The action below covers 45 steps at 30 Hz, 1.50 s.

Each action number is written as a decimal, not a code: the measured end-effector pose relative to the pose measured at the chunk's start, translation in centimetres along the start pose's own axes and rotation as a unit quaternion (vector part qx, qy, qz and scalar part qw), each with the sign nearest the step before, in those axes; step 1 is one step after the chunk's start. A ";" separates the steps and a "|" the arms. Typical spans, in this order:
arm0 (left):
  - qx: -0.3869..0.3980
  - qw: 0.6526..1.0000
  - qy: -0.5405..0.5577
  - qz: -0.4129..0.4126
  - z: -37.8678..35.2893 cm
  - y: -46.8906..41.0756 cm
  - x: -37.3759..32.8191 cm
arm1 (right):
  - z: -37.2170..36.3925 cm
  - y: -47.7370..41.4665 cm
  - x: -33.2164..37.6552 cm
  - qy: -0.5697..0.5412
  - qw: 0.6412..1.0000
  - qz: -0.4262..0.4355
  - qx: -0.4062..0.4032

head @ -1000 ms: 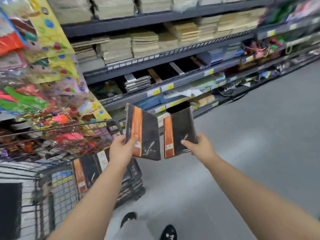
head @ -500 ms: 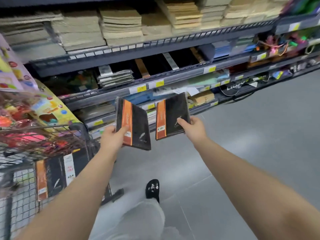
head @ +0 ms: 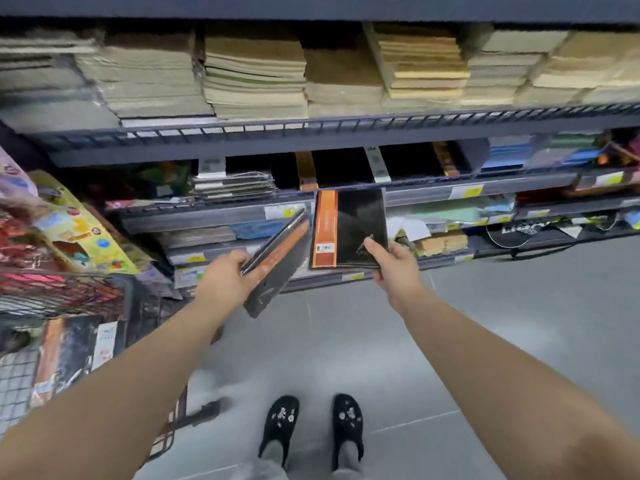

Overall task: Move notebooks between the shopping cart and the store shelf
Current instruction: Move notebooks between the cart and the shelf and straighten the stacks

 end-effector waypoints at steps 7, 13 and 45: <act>0.038 0.979 -0.175 -0.100 -4.3 -5.8 -2.9 | -2.0 -8.9 1.8 -0.007 0.999 -0.023 0.047; 0.039 0.968 -0.209 -0.132 -8.4 -9.9 -5.1 | -5.1 -14.3 2.6 0.011 0.991 -0.041 0.130; 0.007 0.936 0.347 0.055 -12.3 -7.7 -1.3 | -0.5 -16.5 -1.0 0.180 0.975 0.133 -0.002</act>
Point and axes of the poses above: each hand's wrist, its own y-axis away from the middle knuckle, its own z-axis out of the back of the hand, x = y × z, the point moved 6 cm from there along -y, towards the middle knuckle, and after that the axes turned 2 degrees about -y, right-handed, at the moved point
